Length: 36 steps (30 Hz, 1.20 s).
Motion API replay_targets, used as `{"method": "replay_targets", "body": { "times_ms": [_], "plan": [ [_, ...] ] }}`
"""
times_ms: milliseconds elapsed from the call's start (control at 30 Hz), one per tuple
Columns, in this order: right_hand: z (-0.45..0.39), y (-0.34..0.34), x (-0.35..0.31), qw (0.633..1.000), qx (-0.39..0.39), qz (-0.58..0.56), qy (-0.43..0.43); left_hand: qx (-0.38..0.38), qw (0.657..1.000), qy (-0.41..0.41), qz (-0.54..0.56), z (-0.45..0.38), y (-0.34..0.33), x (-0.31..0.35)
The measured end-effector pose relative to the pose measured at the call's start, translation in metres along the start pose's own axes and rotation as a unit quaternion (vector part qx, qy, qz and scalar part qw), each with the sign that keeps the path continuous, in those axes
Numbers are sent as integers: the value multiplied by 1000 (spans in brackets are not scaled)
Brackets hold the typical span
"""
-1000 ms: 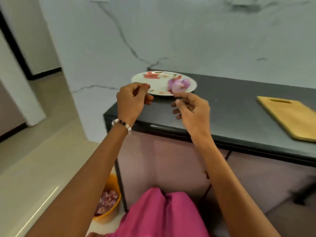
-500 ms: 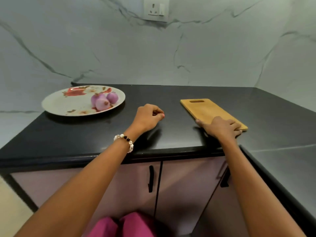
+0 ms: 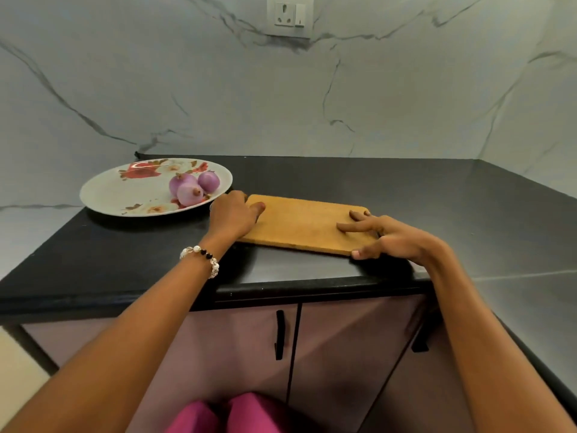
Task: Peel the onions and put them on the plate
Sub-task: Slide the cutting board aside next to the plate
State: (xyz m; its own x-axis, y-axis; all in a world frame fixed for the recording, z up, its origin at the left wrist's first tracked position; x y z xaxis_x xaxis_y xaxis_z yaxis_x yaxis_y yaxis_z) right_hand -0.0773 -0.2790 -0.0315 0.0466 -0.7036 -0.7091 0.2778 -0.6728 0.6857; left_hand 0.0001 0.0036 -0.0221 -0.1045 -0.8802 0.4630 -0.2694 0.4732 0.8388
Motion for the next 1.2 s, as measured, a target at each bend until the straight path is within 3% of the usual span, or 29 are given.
{"method": "replay_targets", "body": {
  "times_ms": [133, 633, 733, 800, 867, 933, 1100, 1200],
  "plan": [
    [-1, -5, -9, 1000, 7, -8, 15, -2, 999, 18, -48, 15, 9, -13],
    [5, -25, -12, 996, 65, 54, 33, 44, 996, 30, 73, 38, 17, -28],
    [2, -22, -29, 985, 121, 90, 78, 66, 995, 21, 73, 39, 27, -32],
    [-1, -22, -53, 964, 203, 86, 150, 139, 988, 12, 61, 41, 46, -37],
    [-8, -24, -83, 937, 281, 33, 206, 210, 977, 11, 39, 37, 66, -47],
    [-28, -32, -114, 923, 306, -7, 232, 231, 972, 36, 36, 23, 79, -66],
    [-124, -63, -171, 952, 239, 6, 192, 169, 979, 106, -50, -25, 88, -112],
    [-172, -79, -193, 969, 190, 58, 146, 73, 986, 69, -131, -54, 86, -121]
  ]
}}
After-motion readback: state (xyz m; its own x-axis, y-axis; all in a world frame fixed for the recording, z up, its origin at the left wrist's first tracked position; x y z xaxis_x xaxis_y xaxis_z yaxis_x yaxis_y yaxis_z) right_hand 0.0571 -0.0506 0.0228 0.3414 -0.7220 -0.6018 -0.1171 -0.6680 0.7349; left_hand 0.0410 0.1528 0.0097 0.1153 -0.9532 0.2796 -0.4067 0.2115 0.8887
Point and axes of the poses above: each hand's wrist, its own z-axis away from the middle knuckle, its own y-axis out of the back of the hand, x = y × z, the point moved 5 cm from there along -z, towards the middle knuckle, and after that the axes turned 5 degrees about -z, right-handed, at the moved point
